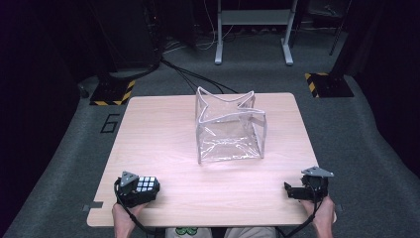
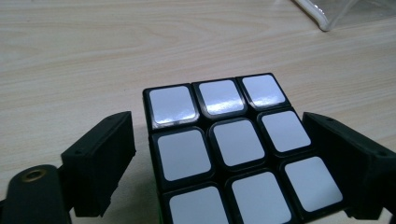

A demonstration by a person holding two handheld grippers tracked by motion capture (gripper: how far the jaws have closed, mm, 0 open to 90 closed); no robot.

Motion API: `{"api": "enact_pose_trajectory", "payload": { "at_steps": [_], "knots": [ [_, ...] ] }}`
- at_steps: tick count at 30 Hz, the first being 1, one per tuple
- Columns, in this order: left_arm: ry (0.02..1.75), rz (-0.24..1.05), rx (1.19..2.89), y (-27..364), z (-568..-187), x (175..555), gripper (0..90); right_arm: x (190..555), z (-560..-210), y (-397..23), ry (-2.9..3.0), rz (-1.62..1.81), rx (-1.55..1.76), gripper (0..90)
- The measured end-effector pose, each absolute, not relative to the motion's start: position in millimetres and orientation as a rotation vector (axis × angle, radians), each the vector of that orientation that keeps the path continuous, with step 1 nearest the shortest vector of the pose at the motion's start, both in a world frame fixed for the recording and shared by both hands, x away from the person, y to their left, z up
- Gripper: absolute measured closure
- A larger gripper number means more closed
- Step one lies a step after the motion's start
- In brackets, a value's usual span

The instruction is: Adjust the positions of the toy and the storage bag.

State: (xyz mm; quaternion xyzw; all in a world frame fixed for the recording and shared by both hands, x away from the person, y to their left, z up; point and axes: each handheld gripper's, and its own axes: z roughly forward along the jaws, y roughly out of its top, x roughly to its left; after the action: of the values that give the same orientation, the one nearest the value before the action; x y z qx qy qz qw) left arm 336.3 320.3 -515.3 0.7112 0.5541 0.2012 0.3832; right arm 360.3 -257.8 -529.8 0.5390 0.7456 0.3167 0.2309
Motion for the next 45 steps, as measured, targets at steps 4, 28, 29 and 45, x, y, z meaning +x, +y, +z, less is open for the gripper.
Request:
{"api": "enact_pose_trajectory", "payload": {
  "at_steps": [4,28,29,45],
  "knots": [
    [1.424,0.515,1.819,319.2,-519.2,336.5,9.5,360.3,-529.8,-258.0,2.049,0.872,1.483,1.1],
    [1.343,0.561,1.876,308.1,-517.6,334.4,33.2,360.2,-529.7,-258.3,2.040,0.872,1.483,2.6],
    [1.336,0.559,1.878,307.6,-516.8,334.5,33.2,360.2,-529.6,-258.2,2.041,0.874,1.484,2.6],
    [1.250,0.569,1.911,290.9,-504.5,335.4,33.2,360.2,-529.7,-258.2,2.041,0.875,1.484,2.7]
  ]
}}
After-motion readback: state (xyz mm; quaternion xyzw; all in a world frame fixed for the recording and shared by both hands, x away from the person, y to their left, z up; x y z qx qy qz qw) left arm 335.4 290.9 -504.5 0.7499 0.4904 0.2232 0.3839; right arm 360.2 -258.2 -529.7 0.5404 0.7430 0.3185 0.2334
